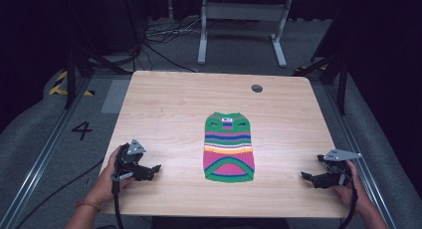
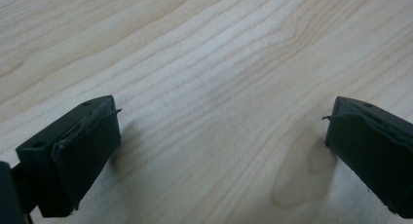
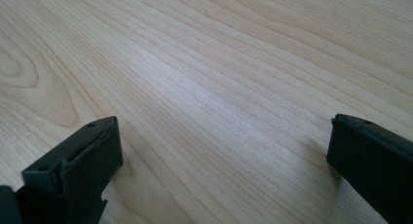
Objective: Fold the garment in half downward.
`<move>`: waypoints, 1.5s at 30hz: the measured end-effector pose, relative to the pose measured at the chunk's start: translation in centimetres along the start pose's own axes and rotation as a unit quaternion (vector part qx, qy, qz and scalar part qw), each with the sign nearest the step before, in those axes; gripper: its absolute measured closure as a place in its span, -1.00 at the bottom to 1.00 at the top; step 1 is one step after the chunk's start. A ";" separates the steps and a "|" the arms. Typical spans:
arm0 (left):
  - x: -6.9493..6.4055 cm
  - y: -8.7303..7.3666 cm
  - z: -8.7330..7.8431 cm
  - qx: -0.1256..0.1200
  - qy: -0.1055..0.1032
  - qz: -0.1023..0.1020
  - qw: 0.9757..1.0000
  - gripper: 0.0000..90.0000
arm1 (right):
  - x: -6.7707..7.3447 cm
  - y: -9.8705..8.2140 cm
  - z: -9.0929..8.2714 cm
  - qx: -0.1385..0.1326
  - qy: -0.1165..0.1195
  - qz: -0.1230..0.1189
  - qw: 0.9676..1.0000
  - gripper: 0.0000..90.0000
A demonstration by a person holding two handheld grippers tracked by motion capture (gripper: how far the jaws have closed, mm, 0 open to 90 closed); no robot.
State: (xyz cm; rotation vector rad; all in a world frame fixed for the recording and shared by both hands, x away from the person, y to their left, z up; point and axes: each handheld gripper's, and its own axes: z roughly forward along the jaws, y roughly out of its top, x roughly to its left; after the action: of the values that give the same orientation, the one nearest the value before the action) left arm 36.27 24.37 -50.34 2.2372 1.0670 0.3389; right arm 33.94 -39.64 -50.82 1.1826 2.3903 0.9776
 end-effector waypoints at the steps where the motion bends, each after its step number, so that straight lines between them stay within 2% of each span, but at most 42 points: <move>1: 0.0 0.0 0.0 0.000 0.000 0.000 1.000 -1.00 | 0.0 0.0 0.0 0.000 0.000 0.000 1.000 -1.00; 9: 0.1 0.1 0.1 0.002 -0.006 0.006 1.000 -1.00 | -0.1 0.0 0.0 0.000 0.003 -0.005 1.000 -1.00; 25: 0.5 0.3 0.2 0.001 -0.031 0.036 0.999 -1.00 | -0.1 0.0 0.0 0.000 0.005 -0.006 1.000 -1.00; 28: 0.5 0.5 0.2 0.015 -0.033 0.036 0.999 -0.98 | -0.2 0.0 0.0 0.001 0.004 -0.007 1.000 -1.00; 29: 0.5 1.0 -0.2 0.040 -0.038 0.046 0.997 -0.98 | -0.2 0.1 0.0 0.003 0.005 -0.007 1.000 -1.00; 31: 0.6 1.5 -0.3 0.038 -0.046 0.054 0.997 -0.64 | -0.3 0.5 0.1 0.014 0.004 -0.005 1.000 -0.99; 32: 0.6 1.7 0.0 0.037 -0.046 0.052 0.997 -0.55 | -0.4 0.7 0.2 0.018 0.001 -0.005 1.000 -0.91; 34: 0.4 2.2 0.3 0.038 -0.052 0.061 0.996 -0.62 | -0.9 1.3 0.0 0.006 0.009 -0.007 1.000 -0.37; 36: 0.2 2.8 0.4 0.029 -0.057 0.071 0.995 -0.45 | -1.2 1.9 0.0 -0.003 0.011 -0.004 1.000 -0.63; 38: -0.1 3.7 0.5 0.023 -0.053 0.079 0.995 -0.47 | -1.4 2.9 0.0 -0.010 0.011 -0.006 1.000 -0.39; 41: -0.3 4.4 0.5 0.013 -0.054 0.083 0.995 -0.43 | -1.4 3.9 0.1 -0.018 0.017 -0.009 1.000 -0.41; 42: -0.3 4.7 0.5 0.010 -0.056 0.082 0.995 -0.45 | -1.2 5.1 0.3 -0.017 0.013 -0.016 1.000 -0.38; 43: -0.3 5.2 0.6 0.006 -0.058 0.084 0.995 -0.45 | -1.2 5.1 0.3 -0.017 0.013 -0.016 1.000 -0.38; 45: -0.3 5.9 0.8 -0.003 -0.059 0.080 0.995 -0.44 | -0.8 6.4 0.6 -0.021 0.006 -0.031 0.999 -0.34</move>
State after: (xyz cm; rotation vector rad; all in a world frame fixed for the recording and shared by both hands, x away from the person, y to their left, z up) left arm 39.99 21.00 -47.18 2.3121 0.8273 0.2727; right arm 38.50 -37.22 -46.88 1.0854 2.3884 1.0125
